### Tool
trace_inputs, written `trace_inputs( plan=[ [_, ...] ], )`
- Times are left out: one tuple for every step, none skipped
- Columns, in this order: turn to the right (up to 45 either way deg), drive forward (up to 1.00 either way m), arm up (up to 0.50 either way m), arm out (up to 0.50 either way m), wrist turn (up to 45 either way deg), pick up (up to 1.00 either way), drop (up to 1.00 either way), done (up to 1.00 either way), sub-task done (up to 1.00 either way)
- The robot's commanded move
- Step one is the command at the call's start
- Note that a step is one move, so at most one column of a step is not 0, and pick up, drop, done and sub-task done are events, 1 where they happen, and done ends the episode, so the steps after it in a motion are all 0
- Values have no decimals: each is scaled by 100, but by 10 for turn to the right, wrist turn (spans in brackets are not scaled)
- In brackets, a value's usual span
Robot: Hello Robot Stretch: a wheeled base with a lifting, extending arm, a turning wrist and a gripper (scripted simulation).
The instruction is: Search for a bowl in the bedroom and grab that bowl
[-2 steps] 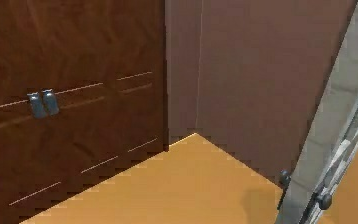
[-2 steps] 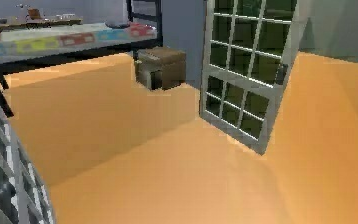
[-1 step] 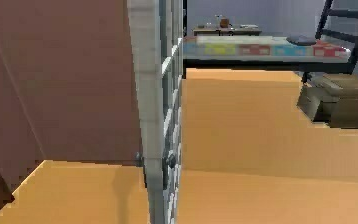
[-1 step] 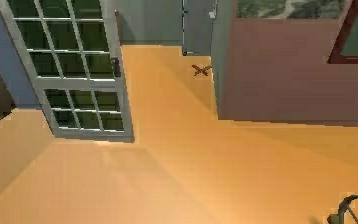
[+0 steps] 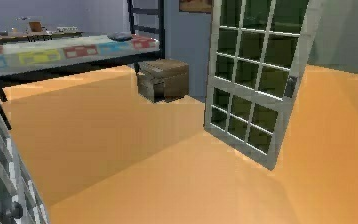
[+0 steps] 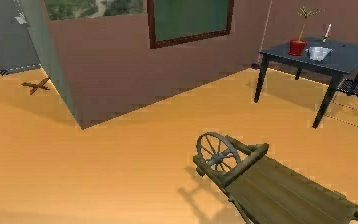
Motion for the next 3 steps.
trace_inputs(
  plan=[
    [90, 0, 0, 0, 0, 0, 0, 0, 0],
    [0, 55, 0, 0, 0, 0, 0, 0, 0],
    [-450, 0, 0, 0, 0, 0, 0, 0, 0]
  ],
)
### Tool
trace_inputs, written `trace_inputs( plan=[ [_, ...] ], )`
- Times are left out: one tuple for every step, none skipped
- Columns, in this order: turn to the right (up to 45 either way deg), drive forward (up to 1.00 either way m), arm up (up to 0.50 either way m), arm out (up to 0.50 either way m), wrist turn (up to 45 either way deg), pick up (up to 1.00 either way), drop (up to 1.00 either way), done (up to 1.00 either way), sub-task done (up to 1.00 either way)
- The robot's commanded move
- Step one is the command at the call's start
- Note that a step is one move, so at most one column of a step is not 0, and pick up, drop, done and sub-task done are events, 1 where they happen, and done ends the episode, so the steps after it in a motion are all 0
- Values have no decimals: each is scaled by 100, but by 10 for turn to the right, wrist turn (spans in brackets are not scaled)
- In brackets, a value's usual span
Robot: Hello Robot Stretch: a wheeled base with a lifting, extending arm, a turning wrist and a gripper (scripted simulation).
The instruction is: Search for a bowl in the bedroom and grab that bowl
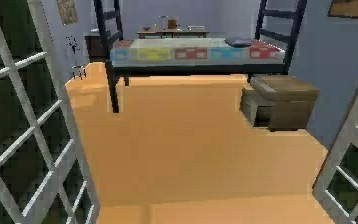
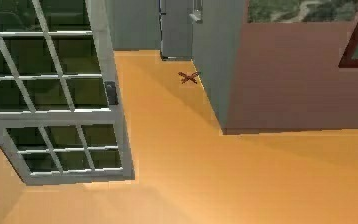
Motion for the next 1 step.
trace_inputs(
  plan=[
    [0, 100, 0, 0, 0, 0, 0, 0, 0]
  ],
)
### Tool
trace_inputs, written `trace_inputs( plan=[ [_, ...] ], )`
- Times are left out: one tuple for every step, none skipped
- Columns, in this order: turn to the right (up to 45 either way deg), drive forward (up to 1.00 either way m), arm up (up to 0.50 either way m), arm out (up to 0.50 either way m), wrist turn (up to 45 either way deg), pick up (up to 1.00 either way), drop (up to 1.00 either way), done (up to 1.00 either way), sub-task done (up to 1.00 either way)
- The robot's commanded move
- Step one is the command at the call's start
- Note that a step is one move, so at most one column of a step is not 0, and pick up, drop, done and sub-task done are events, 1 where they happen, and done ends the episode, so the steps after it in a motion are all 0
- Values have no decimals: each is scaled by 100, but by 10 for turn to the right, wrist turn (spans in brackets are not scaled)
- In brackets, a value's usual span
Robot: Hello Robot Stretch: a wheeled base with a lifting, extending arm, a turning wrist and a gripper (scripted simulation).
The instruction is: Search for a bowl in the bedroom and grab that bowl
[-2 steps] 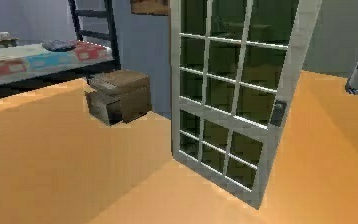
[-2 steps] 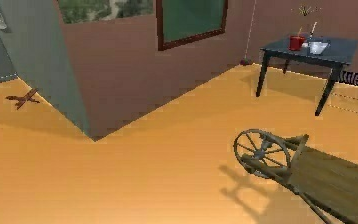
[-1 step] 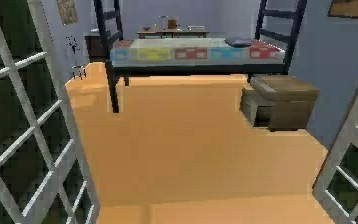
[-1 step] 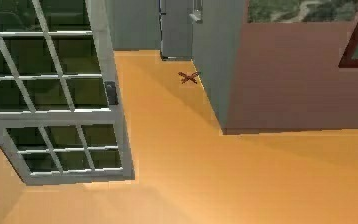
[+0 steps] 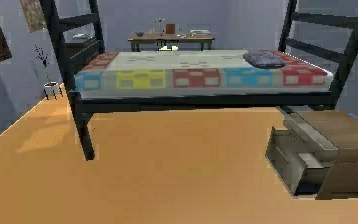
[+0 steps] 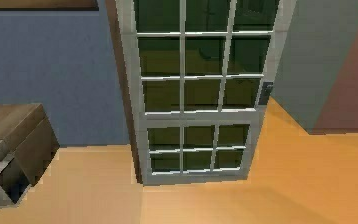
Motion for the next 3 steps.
trace_inputs(
  plan=[
    [-90, 0, 0, 0, 0, 0, 0, 0, 0],
    [0, 30, 0, 0, 0, 0, 0, 0, 0],
    [-390, 0, 0, 0, 0, 0, 0, 0, 0]
  ],
)
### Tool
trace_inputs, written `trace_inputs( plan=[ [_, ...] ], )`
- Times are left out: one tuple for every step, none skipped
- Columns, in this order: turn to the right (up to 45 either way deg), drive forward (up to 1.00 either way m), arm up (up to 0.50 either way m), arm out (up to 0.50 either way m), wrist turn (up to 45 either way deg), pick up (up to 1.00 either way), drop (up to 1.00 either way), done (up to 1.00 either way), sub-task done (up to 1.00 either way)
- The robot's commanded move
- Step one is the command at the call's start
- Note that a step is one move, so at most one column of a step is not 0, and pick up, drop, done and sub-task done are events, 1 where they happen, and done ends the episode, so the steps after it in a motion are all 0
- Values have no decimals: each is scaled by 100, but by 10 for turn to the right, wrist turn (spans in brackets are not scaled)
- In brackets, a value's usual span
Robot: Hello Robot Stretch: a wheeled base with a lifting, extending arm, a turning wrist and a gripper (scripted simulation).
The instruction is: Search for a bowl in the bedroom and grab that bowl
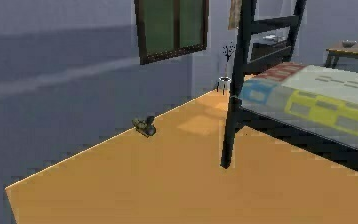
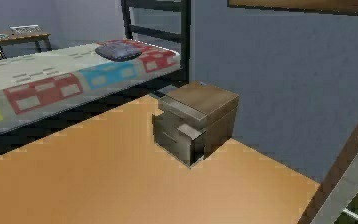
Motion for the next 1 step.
trace_inputs(
  plan=[
    [0, 100, 0, 0, 0, 0, 0, 0, 0]
  ],
)
